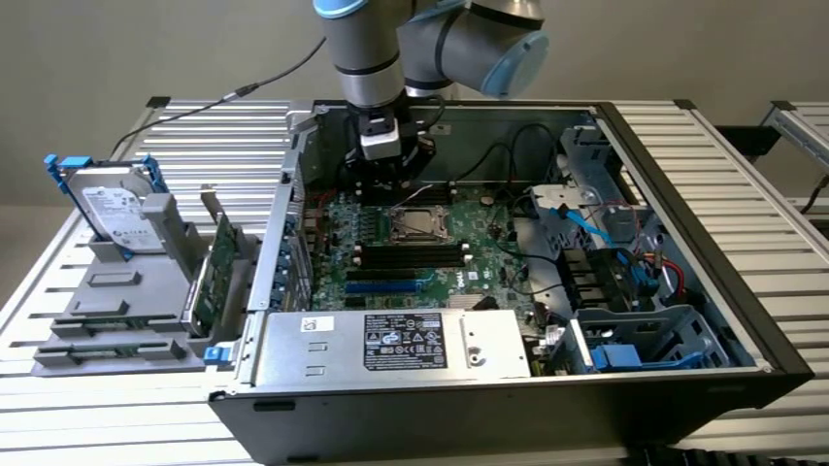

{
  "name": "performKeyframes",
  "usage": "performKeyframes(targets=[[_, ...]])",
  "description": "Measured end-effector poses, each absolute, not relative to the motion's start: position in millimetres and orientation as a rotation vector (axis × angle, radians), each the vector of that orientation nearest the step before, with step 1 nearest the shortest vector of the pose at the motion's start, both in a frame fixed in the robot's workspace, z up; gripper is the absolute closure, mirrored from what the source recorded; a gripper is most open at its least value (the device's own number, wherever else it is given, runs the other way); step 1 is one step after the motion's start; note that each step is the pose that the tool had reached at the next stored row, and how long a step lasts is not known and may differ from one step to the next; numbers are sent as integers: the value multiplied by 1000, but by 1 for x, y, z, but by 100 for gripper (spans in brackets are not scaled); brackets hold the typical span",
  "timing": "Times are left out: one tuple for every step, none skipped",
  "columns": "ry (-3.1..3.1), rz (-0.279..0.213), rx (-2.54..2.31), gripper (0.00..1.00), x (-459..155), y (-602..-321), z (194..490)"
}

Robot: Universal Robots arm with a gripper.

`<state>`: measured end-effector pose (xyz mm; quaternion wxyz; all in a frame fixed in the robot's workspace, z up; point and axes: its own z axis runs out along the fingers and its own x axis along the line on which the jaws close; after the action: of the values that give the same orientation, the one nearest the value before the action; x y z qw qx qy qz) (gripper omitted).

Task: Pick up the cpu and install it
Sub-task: 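Install the first cpu locking lever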

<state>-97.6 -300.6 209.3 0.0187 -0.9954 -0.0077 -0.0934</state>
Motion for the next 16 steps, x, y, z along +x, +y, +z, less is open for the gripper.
performKeyframes(targets=[[-26, -290, -3090, 89, -98, -301, 209], [-27, -290, -3089, 89, -98, -301, 209], [-29, -290, -3088, 89, -98, -301, 209], [-31, -290, -3088, 89, -98, -302, 209], [-33, -290, -3088, 89, -97, -302, 209], [-35, -289, -3087, 89, -97, -302, 209], [-37, -289, -3086, 89, -97, -302, 209], [-39, -289, -3085, 89, -97, -302, 209], [-41, -289, -3084, 89, -97, -302, 209], [-43, -289, -3082, 89, -97, -302, 209], [-46, -289, -3081, 89, -96, -302, 209], [-49, -289, -3080, 89, -96, -302, 209], [-53, -288, -3080, 89, -95, -302, 209], [-56, -288, -3079, 89, -95, -302, 209], [-59, -288, -3078, 89, -94, -302, 209], [-61, -288, -3078, 89, -93, -302, 209]])
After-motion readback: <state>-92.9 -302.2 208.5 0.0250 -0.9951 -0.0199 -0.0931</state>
